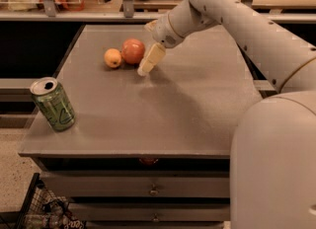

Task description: Move apple near orange

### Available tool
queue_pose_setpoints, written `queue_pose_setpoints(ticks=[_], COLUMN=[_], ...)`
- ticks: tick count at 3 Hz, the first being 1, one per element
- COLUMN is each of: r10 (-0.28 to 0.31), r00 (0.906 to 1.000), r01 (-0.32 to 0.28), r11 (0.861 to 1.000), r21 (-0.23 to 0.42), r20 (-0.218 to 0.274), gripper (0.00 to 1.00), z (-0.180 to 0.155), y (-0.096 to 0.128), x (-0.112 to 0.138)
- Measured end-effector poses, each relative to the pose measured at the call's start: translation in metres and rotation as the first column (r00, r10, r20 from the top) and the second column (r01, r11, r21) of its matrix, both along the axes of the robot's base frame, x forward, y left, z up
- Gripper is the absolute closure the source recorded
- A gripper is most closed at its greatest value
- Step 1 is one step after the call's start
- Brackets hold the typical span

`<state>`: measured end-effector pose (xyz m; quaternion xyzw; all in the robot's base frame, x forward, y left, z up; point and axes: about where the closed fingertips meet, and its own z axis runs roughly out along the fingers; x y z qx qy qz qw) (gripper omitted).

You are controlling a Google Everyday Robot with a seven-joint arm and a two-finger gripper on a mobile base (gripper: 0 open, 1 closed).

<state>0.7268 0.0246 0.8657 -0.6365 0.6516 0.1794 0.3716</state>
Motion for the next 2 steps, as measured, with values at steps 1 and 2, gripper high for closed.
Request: queue_pose_setpoints(ticks=[1,2], r10=[-0.043,-0.043], r00=[0.9989,0.9990], r01=[0.043,0.043], r11=[0.998,0.998], r21=[-0.046,-0.046], r20=[0.017,0.017], gripper=[0.00,0.00], z=[-0.0070,-0.0071], y=[-0.0296,-0.0295], x=[-0.0018,-0.0018])
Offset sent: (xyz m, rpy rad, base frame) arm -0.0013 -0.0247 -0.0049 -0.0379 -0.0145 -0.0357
